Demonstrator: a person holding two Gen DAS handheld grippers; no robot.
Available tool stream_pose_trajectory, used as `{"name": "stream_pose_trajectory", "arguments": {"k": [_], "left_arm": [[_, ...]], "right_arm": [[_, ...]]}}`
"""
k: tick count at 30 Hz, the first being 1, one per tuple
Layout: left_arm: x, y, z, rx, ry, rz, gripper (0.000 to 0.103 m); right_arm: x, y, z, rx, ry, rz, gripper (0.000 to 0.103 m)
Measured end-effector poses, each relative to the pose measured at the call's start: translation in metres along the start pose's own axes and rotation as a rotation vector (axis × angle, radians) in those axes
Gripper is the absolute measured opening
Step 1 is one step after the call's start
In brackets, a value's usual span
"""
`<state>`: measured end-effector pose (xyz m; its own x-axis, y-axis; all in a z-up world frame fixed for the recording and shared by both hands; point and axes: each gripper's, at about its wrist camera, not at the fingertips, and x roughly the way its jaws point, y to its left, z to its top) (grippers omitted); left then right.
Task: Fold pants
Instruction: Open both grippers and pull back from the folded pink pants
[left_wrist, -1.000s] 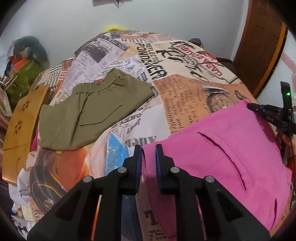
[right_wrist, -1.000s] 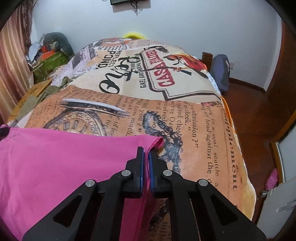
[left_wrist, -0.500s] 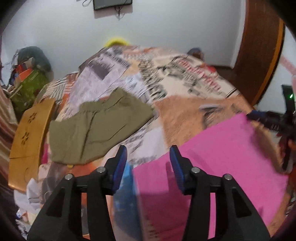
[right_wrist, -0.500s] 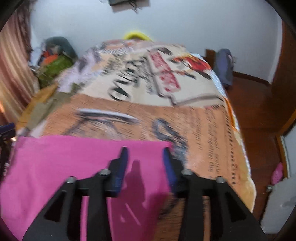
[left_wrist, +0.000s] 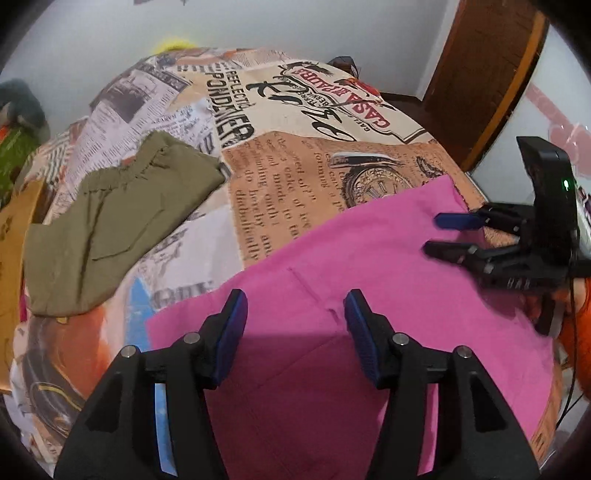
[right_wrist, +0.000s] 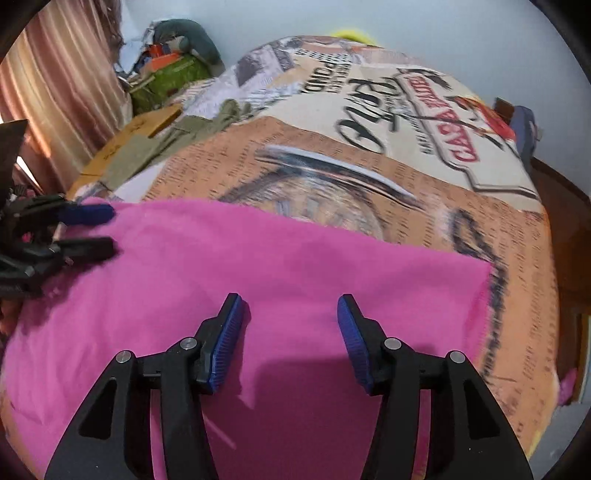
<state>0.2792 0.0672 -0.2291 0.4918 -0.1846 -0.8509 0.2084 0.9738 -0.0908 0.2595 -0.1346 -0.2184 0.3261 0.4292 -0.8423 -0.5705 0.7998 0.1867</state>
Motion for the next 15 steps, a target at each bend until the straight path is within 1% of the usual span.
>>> {"name": "stream_pose_trajectory", "arguments": {"k": [2,4,5,6,9,10,11,12,13,15], "left_arm": [[-0.005,0.001,-0.007,0.013,-0.010,0.003,0.057],[-0.011,0.001,-0.012,0.021,-0.021,0.029,0.059],[-0.014,0.001,-0.016,0.019,-0.030,0.058,0.065],[-0.016,0.002,-0.017,0.012,-0.033,0.062,0.066],[-0.020,0.014,-0.020,-0.051,-0.030,0.040,0.067],[-0.023,0.017,-0.020,-0.078,-0.028,0.050,0.067],[-0.028,0.018,-0.020,-0.093,-0.031,0.064,0.067],[-0.032,0.019,-0.019,-0.101,-0.037,0.079,0.067],[-0.040,0.019,-0.019,-0.111,-0.052,0.112,0.067],[-0.055,0.018,-0.020,-0.120,-0.076,0.134,0.067]], "right_arm": [[-0.004,-0.013,-0.008,0.031,0.009,-0.003,0.049],[-0.010,-0.021,-0.016,0.046,0.011,-0.047,0.049],[-0.013,-0.026,-0.019,0.058,0.017,-0.067,0.049],[-0.016,-0.033,-0.024,0.079,0.023,-0.073,0.049],[-0.025,-0.043,-0.033,0.108,0.026,-0.093,0.049],[-0.029,-0.041,-0.035,0.105,0.034,-0.122,0.050],[-0.032,-0.041,-0.036,0.103,0.036,-0.130,0.050],[-0.038,-0.040,-0.037,0.105,0.031,-0.132,0.050],[-0.046,-0.038,-0.038,0.111,0.015,-0.126,0.050],[-0.060,-0.036,-0.038,0.117,-0.015,-0.117,0.050]]}}
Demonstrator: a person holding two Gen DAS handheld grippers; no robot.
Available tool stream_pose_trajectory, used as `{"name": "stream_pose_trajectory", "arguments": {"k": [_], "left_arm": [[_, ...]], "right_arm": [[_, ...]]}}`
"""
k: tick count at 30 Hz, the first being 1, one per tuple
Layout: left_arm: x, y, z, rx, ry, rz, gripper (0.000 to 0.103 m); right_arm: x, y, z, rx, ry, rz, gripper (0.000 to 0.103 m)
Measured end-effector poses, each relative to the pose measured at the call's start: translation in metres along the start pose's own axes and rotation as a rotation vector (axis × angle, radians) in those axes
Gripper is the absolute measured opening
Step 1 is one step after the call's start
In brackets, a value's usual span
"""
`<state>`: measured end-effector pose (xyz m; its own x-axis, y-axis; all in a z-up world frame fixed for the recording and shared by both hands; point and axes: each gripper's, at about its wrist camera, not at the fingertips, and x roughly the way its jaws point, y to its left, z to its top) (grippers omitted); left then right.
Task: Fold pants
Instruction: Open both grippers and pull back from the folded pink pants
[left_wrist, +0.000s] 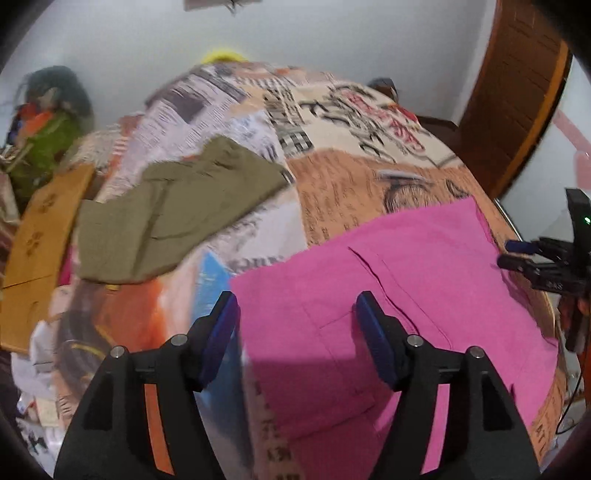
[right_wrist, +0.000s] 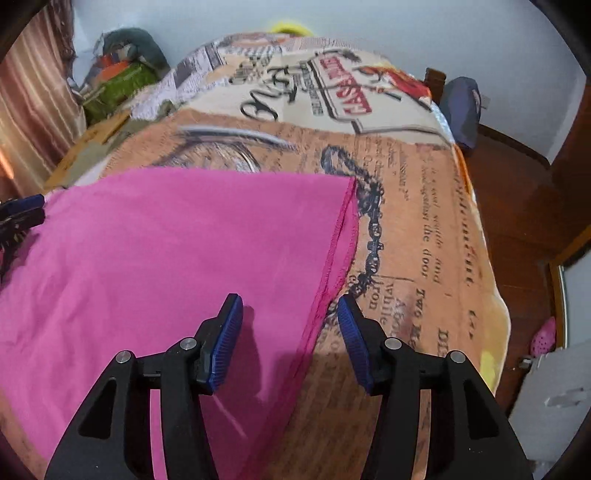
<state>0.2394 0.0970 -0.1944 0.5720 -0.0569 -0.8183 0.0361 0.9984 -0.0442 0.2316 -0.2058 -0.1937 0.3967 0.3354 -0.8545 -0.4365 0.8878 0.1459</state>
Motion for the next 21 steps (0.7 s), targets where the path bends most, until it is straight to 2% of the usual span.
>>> {"name": "stream_pose_trajectory", "arguments": {"k": [8,10,12,16,21], "left_arm": [[-0.075,-0.005,-0.007,-0.053,-0.097,0.017,0.067],[-0.091,-0.009,-0.015,-0.060,-0.116,0.014,0.070],[-0.107,-0.015,-0.026,-0.064,-0.132,0.003,0.078],[-0.122,-0.029,-0.048,-0.045,-0.132,-0.008,0.080],[-0.123,-0.039,-0.078,-0.074,-0.085,-0.069,0.081]], "right_arm": [[-0.079,0.037,0.005,-0.014,-0.187,0.056,0.050],[-0.092,0.048,0.003,-0.027,-0.221,0.065,0.050],[-0.104,0.061,-0.003,-0.036,-0.248,0.085,0.050],[-0.105,0.081,-0.018,-0.053,-0.255,0.113,0.050],[-0.086,0.100,-0.043,-0.068,-0.200,0.137,0.050]]}}
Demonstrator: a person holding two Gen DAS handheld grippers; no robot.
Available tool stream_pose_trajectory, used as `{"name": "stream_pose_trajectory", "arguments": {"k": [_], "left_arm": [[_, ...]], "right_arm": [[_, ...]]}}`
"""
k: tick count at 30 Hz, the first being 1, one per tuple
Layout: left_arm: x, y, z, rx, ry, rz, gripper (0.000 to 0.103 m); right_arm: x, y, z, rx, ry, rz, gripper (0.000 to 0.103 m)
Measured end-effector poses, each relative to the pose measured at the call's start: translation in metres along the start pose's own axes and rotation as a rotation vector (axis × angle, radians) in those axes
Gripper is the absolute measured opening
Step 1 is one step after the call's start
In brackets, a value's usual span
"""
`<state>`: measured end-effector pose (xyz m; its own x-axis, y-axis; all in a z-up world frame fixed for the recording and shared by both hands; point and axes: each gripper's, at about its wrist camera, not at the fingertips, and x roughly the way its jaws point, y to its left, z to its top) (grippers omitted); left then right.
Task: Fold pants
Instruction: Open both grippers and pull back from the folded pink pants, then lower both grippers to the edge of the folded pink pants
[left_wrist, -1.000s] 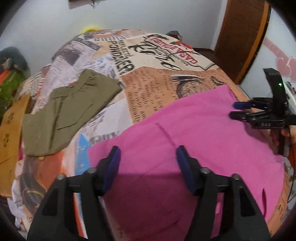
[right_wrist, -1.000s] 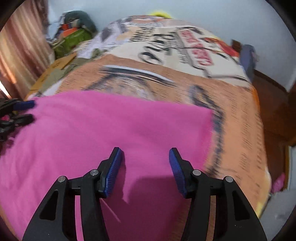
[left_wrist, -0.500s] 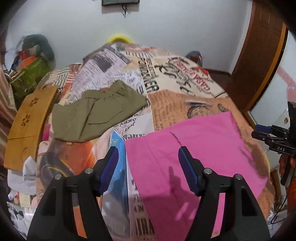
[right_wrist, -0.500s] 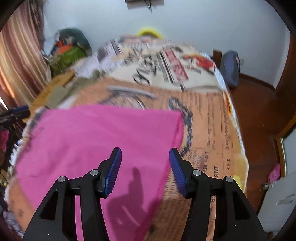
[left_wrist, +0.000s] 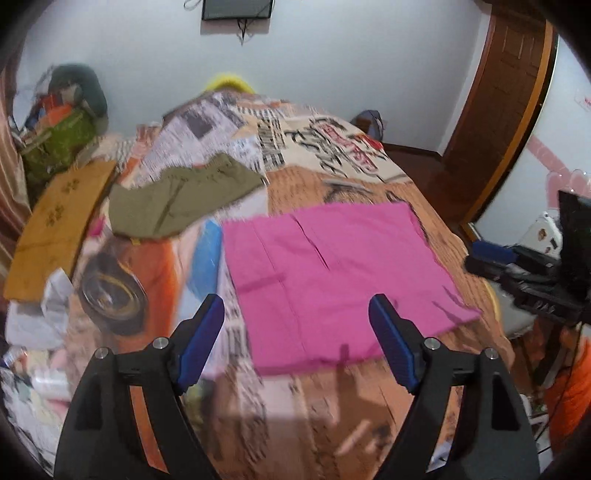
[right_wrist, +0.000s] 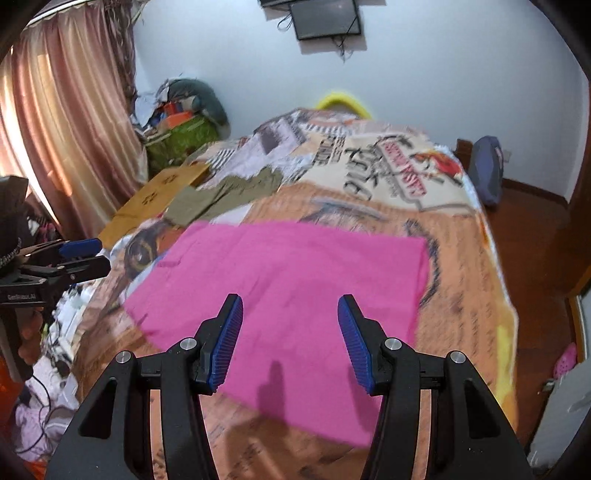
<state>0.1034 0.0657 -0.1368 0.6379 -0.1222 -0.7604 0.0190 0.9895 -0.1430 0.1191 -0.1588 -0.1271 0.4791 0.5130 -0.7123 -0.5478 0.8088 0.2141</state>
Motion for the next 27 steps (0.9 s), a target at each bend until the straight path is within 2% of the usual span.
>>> {"name": "stream_pose_trajectory", "arguments": {"k": [8,13,17,21,27], "left_arm": [[0.017,-0.001,-0.040,-0.097,0.118,-0.092,0.081],[0.035,0.001,-0.055,-0.190,0.197,-0.210,0.081],[0.044,-0.002,-0.057,-0.198,0.204,-0.225,0.083],[0.052,0.006,-0.057,-0.275,0.186,-0.301,0.096],[0.064,0.021,-0.046,-0.393,0.180,-0.357,0.097]], "right_arm": [[0.032,-0.001,-0.033,0.025,0.107,-0.012,0.050],[0.032,-0.002,-0.039,0.029,0.098,-0.002,0.050],[0.031,0.000,-0.040,0.008,0.090,-0.007,0.050],[0.032,0.001,-0.042,-0.004,0.084,-0.004,0.050],[0.033,-0.003,-0.045,0.017,0.078,0.025,0.050]]}}
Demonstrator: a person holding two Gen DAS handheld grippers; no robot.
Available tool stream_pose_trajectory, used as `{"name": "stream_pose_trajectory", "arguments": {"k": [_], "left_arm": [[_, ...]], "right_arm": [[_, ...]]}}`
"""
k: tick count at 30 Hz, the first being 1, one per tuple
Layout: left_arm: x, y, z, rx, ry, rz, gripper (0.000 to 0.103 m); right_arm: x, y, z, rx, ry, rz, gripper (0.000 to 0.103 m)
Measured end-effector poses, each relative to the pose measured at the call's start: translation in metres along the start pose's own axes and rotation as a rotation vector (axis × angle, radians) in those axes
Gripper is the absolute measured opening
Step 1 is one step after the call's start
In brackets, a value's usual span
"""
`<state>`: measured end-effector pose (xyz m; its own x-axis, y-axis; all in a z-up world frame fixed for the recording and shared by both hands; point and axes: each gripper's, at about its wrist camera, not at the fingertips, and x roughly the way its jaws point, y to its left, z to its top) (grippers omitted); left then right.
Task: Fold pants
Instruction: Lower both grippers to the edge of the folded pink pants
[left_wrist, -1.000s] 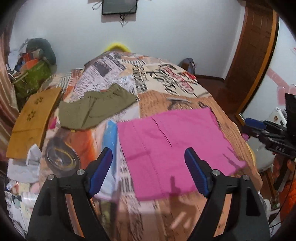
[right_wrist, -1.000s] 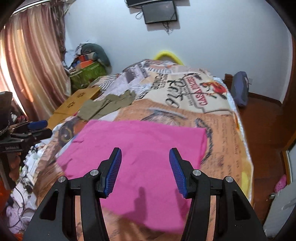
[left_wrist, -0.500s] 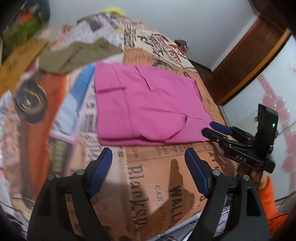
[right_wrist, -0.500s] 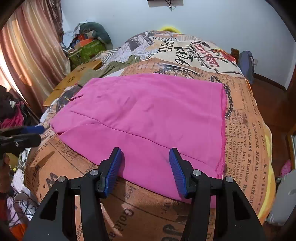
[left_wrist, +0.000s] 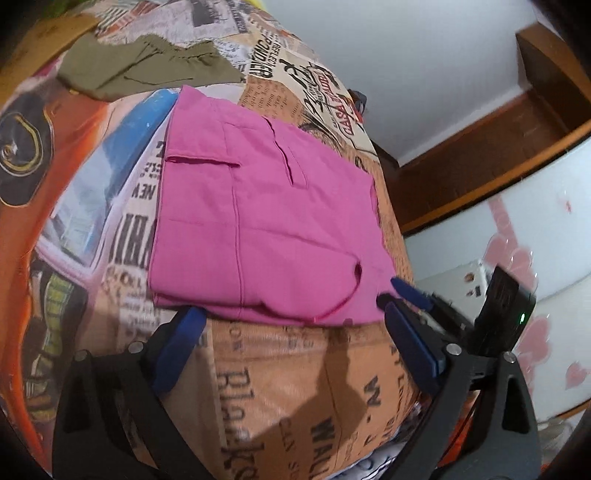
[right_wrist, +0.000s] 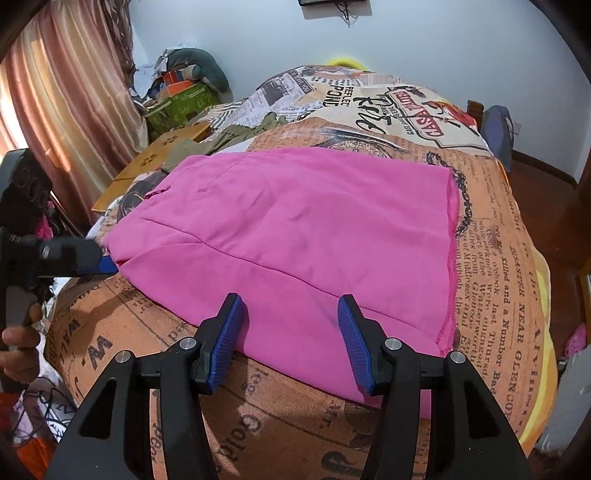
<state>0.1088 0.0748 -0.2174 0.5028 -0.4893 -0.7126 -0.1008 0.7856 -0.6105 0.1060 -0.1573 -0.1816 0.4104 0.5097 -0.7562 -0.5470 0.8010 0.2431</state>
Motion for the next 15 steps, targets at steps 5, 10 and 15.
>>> {"name": "stream_pose_trajectory", "arguments": {"k": [5,10,15], "left_arm": [[0.007,-0.002,0.014,-0.015,-0.032,0.080,0.085],[0.011,-0.002,0.026,-0.036,-0.050,0.146,0.069],[0.012,0.006,0.037,-0.048,-0.060,0.210,0.026]], "right_arm": [[0.001,-0.002,0.000,0.012,-0.002,0.015,0.050],[0.002,-0.004,-0.001,0.024,-0.002,0.026,0.050],[0.001,-0.006,-0.001,0.036,-0.001,0.025,0.050]]}}
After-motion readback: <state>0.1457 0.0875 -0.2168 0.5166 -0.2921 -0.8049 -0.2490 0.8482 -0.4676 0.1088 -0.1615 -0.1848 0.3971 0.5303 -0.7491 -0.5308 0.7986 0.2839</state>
